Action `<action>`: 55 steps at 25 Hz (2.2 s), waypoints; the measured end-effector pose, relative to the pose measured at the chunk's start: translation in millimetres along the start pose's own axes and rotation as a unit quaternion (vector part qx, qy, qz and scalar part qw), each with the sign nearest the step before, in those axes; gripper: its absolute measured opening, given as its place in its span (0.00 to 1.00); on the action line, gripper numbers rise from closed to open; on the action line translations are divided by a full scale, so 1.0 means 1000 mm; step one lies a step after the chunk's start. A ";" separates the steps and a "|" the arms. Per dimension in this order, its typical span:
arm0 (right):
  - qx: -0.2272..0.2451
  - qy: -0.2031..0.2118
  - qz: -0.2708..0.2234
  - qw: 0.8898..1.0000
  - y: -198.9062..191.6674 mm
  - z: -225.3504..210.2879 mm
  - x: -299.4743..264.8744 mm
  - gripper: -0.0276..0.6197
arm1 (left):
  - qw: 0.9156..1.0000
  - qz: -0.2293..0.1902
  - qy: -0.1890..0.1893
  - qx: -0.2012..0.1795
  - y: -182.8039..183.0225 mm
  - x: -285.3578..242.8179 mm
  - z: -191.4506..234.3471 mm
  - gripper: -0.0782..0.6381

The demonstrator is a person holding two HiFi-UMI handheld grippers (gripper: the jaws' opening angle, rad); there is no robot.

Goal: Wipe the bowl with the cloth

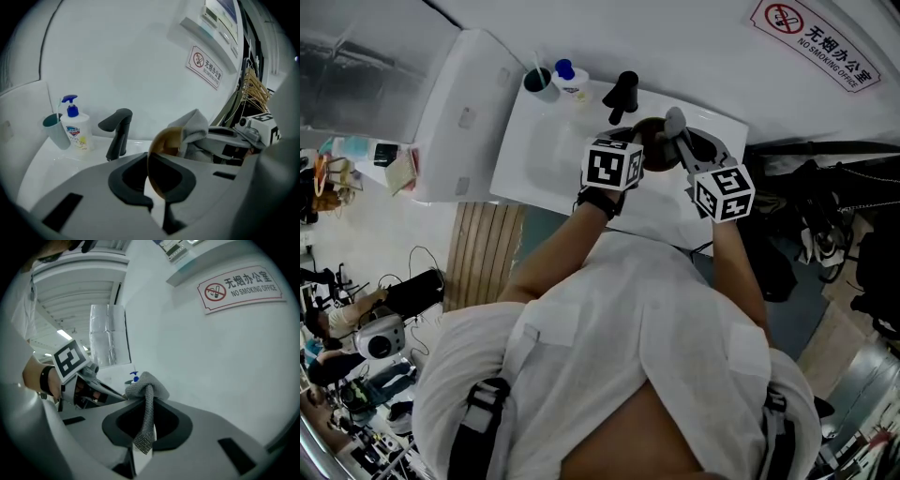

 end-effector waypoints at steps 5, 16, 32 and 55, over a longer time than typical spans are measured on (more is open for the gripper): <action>-0.055 -0.002 -0.040 0.998 -0.003 -0.007 0.012 0.11 | 0.999 0.006 0.036 0.008 -0.007 0.006 0.016 0.13; -0.037 -0.089 -0.081 0.992 0.004 -0.046 0.042 0.11 | 0.994 -0.073 0.078 0.004 0.001 0.063 0.051 0.13; -0.013 -0.091 -0.142 0.986 0.029 -0.055 0.057 0.11 | 0.956 -0.260 0.058 -0.125 0.031 0.110 0.044 0.13; 0.057 -0.100 -0.194 0.974 0.069 -0.049 0.075 0.10 | 0.937 -0.314 0.019 -0.153 0.048 0.122 0.028 0.13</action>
Point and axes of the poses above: the fingertips, and each gripper's own axes: x backward along the fingers, z to its left, y out of its top, the point moved 9 cm from there along x, backward along the fingers, and after that the axes turned 11 degrees about -y, right-handed, at the moved point
